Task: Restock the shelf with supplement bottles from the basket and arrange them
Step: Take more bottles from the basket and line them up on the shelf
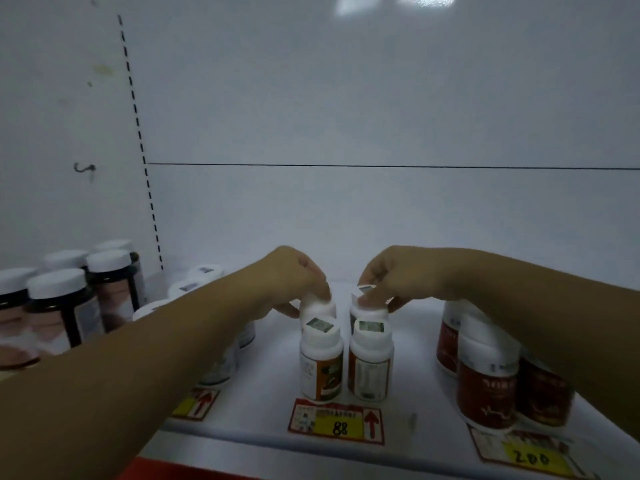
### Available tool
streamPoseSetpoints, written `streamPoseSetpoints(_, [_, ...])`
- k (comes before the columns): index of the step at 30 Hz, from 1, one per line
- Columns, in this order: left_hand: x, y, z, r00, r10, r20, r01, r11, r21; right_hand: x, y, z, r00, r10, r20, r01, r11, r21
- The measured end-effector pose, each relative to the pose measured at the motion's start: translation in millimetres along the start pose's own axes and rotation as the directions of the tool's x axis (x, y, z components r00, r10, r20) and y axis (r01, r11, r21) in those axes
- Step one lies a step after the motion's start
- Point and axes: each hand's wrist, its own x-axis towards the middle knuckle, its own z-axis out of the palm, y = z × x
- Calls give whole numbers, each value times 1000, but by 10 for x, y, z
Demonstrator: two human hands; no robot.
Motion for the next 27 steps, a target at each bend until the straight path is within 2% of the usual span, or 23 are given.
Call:
streamPoseSetpoints(3, [-11,-67,44,998,-35,60,32,999,43,46,32,54,999,16,46,-18,999,35])
streamPoseSetpoints(6, [-63,-2,58,1000,-14,13,12,990,140,13,-48,-1,1000,4,31,-2,998,-67])
streamPoseSetpoints(9, [-239,156,92,980,169,-102,-135,951,277,-177,-128,-171,986,-112,-123,90,980,-177])
streamPoseSetpoints(11, [-465,295,164,914,346,-213,-276,914,299,-467,-157,-308,944,-216,-250,170,966,-194])
streamPoseSetpoints(13, [-740,453,283,829,439,-348,-421,898,131,-872,-129,-427,872,-304,-383,263,952,-156])
streamPoseSetpoints(15, [-1052,568,497,808,407,-425,-506,850,-147,-1356,44,-477,793,-357,-494,365,927,-85])
streamPoseSetpoints(16, [-1204,586,646,818,397,-417,-518,822,-234,-1622,196,-459,772,-372,-515,403,913,-55])
streamPoseSetpoints(17, [-1346,581,834,833,400,-382,-517,809,-281,-1898,382,-409,758,-397,-518,427,902,-67])
streamPoseSetpoints(19, [-1583,503,1340,889,399,-227,-456,826,-333,-2430,830,-227,741,-465,-485,412,885,-218])
streamPoseSetpoints(20, [-1664,449,1650,919,379,-112,-394,859,-327,-2678,1087,-98,757,-482,-440,394,875,-281])
streamPoseSetpoints(21, [-1723,388,1966,939,344,15,-326,903,-281,-2910,1347,50,804,-463,-372,370,881,-296])
streamPoseSetpoints(22, [-1757,317,2280,950,286,126,-254,941,-225,-3098,1618,201,866,-407,-290,334,903,-270])
streamPoseSetpoints(24, [-1745,140,2826,954,166,249,-130,980,-154,-3346,2170,482,968,-224,-114,203,964,-171])
streamPoseSetpoints(25, [-1722,55,3046,951,110,288,-74,988,-133,-3423,2445,601,988,-136,-69,129,987,-97])
streamPoseSetpoints(27, [-1663,-122,3403,940,4,341,48,989,-143,-3497,2988,799,994,22,-102,-16,998,55])
